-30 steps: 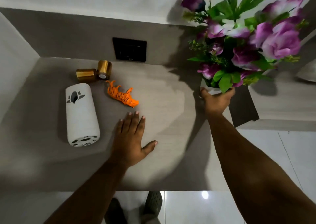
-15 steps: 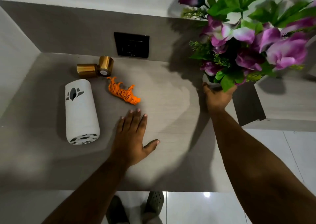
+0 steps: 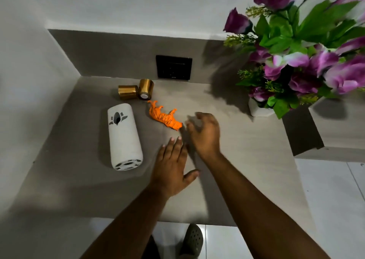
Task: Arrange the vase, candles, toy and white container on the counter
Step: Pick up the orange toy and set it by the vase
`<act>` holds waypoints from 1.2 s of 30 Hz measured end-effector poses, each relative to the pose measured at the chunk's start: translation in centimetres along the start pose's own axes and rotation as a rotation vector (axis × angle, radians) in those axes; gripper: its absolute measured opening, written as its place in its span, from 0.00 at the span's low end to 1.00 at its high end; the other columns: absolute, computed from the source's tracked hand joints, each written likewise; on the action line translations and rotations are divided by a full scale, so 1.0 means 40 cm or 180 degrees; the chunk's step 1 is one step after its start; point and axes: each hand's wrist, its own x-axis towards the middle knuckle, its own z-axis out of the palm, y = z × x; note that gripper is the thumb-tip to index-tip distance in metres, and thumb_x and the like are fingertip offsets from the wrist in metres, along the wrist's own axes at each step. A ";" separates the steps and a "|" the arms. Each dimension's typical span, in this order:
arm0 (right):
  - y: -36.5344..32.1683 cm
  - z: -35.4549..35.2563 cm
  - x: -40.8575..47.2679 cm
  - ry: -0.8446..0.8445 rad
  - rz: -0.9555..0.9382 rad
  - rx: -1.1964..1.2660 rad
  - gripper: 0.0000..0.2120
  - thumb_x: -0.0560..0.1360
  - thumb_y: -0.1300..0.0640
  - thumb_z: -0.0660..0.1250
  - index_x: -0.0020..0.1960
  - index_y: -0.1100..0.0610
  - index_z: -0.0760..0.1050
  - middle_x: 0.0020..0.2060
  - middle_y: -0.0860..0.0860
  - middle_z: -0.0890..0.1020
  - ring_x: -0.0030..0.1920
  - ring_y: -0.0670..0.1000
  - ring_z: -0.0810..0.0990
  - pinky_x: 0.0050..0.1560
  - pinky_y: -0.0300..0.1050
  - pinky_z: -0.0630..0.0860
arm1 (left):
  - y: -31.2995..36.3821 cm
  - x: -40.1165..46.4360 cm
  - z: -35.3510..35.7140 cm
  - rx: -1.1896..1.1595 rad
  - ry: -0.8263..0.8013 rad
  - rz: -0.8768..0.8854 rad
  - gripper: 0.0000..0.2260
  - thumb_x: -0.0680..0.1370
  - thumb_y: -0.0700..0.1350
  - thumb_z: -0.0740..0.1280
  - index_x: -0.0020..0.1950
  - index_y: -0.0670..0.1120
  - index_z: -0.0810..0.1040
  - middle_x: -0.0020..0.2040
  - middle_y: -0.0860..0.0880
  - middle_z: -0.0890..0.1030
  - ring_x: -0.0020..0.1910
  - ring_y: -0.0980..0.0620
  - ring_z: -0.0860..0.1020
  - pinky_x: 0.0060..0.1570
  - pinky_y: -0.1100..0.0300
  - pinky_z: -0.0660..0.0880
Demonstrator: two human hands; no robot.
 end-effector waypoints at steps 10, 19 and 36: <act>-0.129 0.156 0.125 -0.1596 -0.0640 -0.2521 0.16 0.72 0.54 0.68 0.57 0.59 0.78 0.57 0.58 0.79 0.61 0.63 0.70 0.60 0.58 0.69 | -0.021 0.002 -0.006 -0.0117 -0.0132 0.0029 0.41 0.71 0.68 0.42 0.79 0.46 0.49 0.81 0.43 0.51 0.79 0.43 0.45 0.77 0.45 0.41; 0.028 -0.058 0.236 -0.0643 0.2001 0.0788 0.21 0.73 0.46 0.72 0.28 0.58 0.76 0.28 0.60 0.80 0.27 0.56 0.79 0.29 0.46 0.81 | -0.026 -0.004 0.020 -0.0185 0.0017 -0.0037 0.40 0.74 0.70 0.46 0.79 0.47 0.47 0.81 0.45 0.47 0.79 0.45 0.42 0.77 0.46 0.40; 0.166 -0.148 0.258 0.0210 0.2516 0.1418 0.18 0.74 0.49 0.71 0.30 0.57 0.75 0.18 0.48 0.77 0.26 0.53 0.75 0.30 0.43 0.72 | -0.029 0.037 0.034 -0.0060 0.0085 -0.0153 0.42 0.73 0.73 0.43 0.79 0.47 0.50 0.80 0.45 0.51 0.79 0.45 0.46 0.77 0.41 0.47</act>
